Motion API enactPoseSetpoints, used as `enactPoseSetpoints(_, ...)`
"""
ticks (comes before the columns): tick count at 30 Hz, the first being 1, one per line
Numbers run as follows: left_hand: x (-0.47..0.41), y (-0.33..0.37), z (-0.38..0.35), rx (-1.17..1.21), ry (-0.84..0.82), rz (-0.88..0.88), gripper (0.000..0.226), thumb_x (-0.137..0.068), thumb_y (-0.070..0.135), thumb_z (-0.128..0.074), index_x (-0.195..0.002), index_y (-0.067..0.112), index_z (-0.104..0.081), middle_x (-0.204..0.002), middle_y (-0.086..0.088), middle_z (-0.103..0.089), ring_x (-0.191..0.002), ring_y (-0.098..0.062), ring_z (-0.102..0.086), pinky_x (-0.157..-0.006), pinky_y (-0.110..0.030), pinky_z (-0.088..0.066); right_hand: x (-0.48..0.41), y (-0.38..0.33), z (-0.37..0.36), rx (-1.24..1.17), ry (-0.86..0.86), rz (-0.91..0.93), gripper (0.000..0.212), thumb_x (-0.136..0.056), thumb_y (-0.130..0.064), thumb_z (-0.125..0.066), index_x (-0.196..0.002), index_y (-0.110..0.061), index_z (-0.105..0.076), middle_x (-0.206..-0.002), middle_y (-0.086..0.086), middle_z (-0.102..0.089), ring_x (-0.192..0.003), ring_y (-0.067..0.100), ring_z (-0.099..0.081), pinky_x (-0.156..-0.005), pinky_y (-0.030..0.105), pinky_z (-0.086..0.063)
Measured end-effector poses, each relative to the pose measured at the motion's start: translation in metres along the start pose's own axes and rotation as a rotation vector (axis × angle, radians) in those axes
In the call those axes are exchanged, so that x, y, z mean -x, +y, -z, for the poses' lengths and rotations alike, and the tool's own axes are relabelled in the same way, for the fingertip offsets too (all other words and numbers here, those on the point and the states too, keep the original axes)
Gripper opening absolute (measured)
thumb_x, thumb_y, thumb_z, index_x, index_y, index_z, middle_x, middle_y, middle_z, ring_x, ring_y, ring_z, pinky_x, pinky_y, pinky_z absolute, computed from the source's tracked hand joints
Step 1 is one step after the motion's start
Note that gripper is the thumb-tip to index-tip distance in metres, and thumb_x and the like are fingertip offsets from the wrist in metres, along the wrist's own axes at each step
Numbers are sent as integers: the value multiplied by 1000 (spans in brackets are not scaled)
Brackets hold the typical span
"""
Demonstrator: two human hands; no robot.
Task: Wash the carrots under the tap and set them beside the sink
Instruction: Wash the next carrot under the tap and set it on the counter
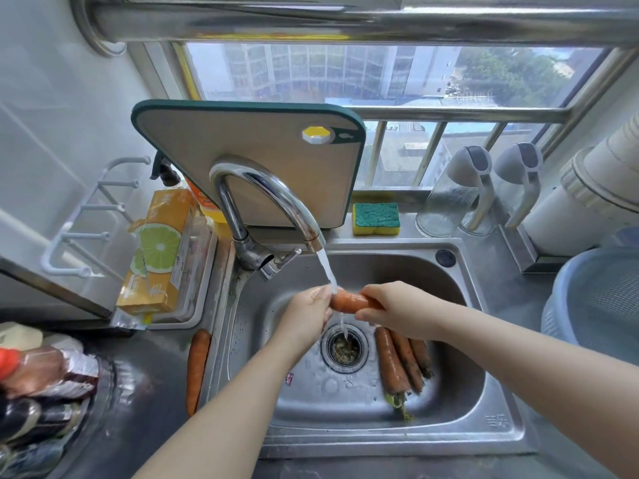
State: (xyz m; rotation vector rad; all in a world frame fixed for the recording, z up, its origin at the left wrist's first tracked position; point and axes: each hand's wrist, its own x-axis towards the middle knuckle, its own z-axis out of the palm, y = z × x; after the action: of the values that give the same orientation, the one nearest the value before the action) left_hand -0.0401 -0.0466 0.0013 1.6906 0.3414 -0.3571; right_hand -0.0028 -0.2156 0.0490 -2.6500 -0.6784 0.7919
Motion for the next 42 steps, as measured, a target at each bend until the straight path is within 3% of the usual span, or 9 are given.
enactPoseSetpoints(5, -4, 14, -15, 238, 84, 114, 31, -96, 22, -52, -66, 13, -58, -42, 9, -37, -36, -5, -29, -45, -23, -26, 1, -12, -21, 156, 308, 23, 40, -91, -45, -52, -126, -29, -41, -121, -7, -57, -103, 23, -60, -80, 38, -49)
enactPoseSetpoints(12, 0, 6, 5, 161, -56, -6, 15, -94, 16, -55, -93, 21, -69, -88, 2, -68, -79, -7, -60, -68, -16, -49, -4, 0, -21, -397, 102, 14, 28, -97, -44, -43, -79, -24, -52, -69, -9, -55, -66, 10, -53, -63, 24, -40)
enactPoseSetpoints(17, -6, 6, 3, 191, 66, -31, 18, -91, 14, -60, -80, 21, -72, -81, 1, -72, -78, -13, -64, -72, -23, -53, -1, -6, -19, -739, 44, 22, 42, -100, -42, -38, -84, -10, -60, -65, 6, -49, -58, 16, -45, -54, 28, -37)
enactPoseSetpoints(23, -10, 8, -8, 261, 263, 65, 26, -91, 22, -61, -66, 15, -68, -61, -2, -63, -59, -13, -56, -58, -22, -49, -2, -5, -17, -161, 161, -3, 32, -91, -44, -55, -118, -26, -54, -106, -4, -67, -95, 18, -62, -81, 35, -50)
enactPoseSetpoints(27, -6, 14, -12, 463, 269, 232, 37, -96, 31, -52, -66, 12, -63, -62, -4, -63, -60, -15, -57, -61, -26, -49, -1, -11, -26, -74, 262, 11, 34, -92, -48, -49, -123, -33, -49, -112, -8, -65, -101, 19, -60, -76, 32, -46)
enactPoseSetpoints(32, 6, 17, -17, 575, 15, 305, 37, -99, 37, -41, -89, 12, -67, -94, -7, -69, -97, -21, -60, -85, -36, -48, -15, -10, -34, -293, 342, -127, 45, -89, -62, -40, -102, -26, -65, -93, -6, -70, -85, 17, -64, -74, 35, -52)
enactPoseSetpoints(37, 15, 5, -24, 630, -19, 250, 32, -97, 33, -46, -122, 16, -57, -118, -12, -65, -114, -28, -59, -89, -41, -51, -29, -11, -38, -728, 238, -100, 42, -98, -46, -38, -83, -25, -71, -75, -6, -68, -70, 12, -62, -67, 29, -52)
enactPoseSetpoints(39, 17, 7, -23, 701, -7, 243, 28, -99, 29, -43, -121, 18, -56, -118, -12, -65, -110, -28, -61, -84, -43, -53, -26, -14, -35, -928, 133, -73, 36, -101, -35, -39, -98, -22, -72, -83, -3, -71, -70, 7, -62, -58, 14, -45)
enactPoseSetpoints(42, 17, 10, -20, 737, -7, 224, 22, -100, 28, -40, -113, 26, -58, -112, -7, -65, -103, -24, -62, -80, -44, -53, -23, -9, -34, -1077, -29, 5, 32, -103, -24, -38, -125, -19, -61, -114, 8, -70, -96, 14, -65, -78, 20, -48)
